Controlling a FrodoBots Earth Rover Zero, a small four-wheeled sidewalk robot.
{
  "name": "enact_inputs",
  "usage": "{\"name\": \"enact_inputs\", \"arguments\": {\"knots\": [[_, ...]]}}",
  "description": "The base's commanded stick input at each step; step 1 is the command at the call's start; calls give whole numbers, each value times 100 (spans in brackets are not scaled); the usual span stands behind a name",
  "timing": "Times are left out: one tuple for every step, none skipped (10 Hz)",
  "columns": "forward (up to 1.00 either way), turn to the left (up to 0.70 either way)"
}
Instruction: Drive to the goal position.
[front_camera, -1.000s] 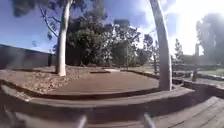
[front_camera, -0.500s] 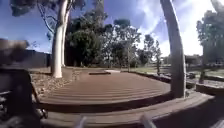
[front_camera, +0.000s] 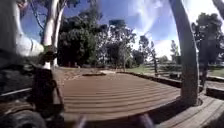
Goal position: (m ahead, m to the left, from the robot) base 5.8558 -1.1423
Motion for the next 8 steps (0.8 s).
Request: {"name": "enact_inputs", "arguments": {"knots": [[100,0],[100,0],[100,0],[100,0],[100,-20],[100,-40],[100,-40],[100,-40]]}}
